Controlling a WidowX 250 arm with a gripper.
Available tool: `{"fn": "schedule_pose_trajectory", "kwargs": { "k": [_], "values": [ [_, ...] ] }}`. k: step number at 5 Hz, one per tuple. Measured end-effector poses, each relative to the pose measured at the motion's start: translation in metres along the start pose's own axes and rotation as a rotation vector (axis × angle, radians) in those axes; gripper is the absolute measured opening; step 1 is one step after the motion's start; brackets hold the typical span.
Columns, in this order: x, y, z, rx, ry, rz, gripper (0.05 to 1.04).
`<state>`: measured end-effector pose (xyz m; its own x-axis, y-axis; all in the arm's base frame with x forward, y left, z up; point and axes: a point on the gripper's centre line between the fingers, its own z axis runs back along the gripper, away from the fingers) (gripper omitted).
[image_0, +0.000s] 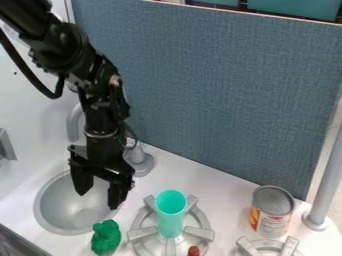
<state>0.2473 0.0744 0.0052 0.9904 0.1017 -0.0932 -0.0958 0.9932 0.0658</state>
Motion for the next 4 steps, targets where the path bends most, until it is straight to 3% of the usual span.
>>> {"fn": "schedule_pose_trajectory", "kwargs": {
  "k": [1,2,3,4],
  "values": [
    [0.001,0.009,-0.013,0.008,-0.010,-0.003,1.004],
    [-0.002,0.012,-0.034,0.012,0.037,-0.016,1.004],
    [-0.001,0.016,-0.042,0.026,0.060,-0.020,1.004],
    [0.001,0.024,-0.062,-0.005,0.078,0.010,1.004]
  ]
}}
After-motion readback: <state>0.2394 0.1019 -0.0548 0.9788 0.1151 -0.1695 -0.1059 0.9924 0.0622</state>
